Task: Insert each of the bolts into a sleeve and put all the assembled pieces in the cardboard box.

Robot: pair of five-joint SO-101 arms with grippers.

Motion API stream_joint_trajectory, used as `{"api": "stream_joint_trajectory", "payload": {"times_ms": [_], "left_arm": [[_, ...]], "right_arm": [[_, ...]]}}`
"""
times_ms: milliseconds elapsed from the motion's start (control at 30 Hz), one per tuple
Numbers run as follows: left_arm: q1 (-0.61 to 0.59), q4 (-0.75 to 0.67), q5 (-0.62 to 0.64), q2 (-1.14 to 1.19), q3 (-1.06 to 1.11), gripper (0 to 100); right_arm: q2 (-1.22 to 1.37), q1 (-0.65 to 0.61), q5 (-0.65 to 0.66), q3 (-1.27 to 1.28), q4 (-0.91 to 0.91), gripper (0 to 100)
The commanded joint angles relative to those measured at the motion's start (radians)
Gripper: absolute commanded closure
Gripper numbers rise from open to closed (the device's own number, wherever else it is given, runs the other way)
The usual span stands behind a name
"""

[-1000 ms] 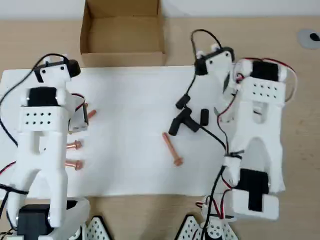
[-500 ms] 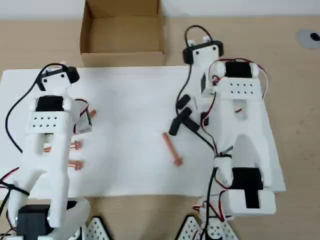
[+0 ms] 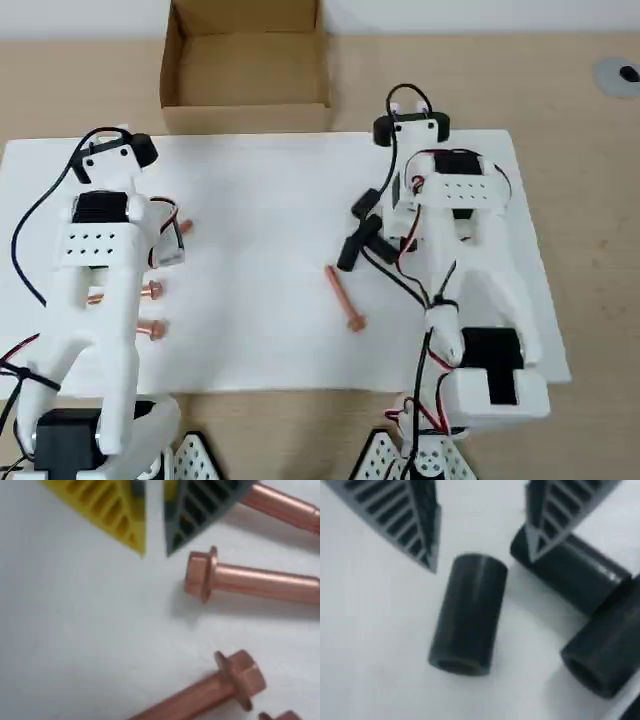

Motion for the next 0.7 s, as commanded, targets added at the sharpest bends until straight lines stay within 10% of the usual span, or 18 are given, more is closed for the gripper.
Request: {"api": "stream_joint_trajectory", "payload": {"times_ms": [0,667], "left_arm": [[0.0,-0.011,0.005,-0.038,-0.006,96],[0.002,-0.011,-0.032,-0.401,0.104,96]], "right_arm": [[0.045,0.005,0.011,-0.001,-0.037,83.9],[0.136,0.042,0.081,-0.091,-0.041,83.9]]}}
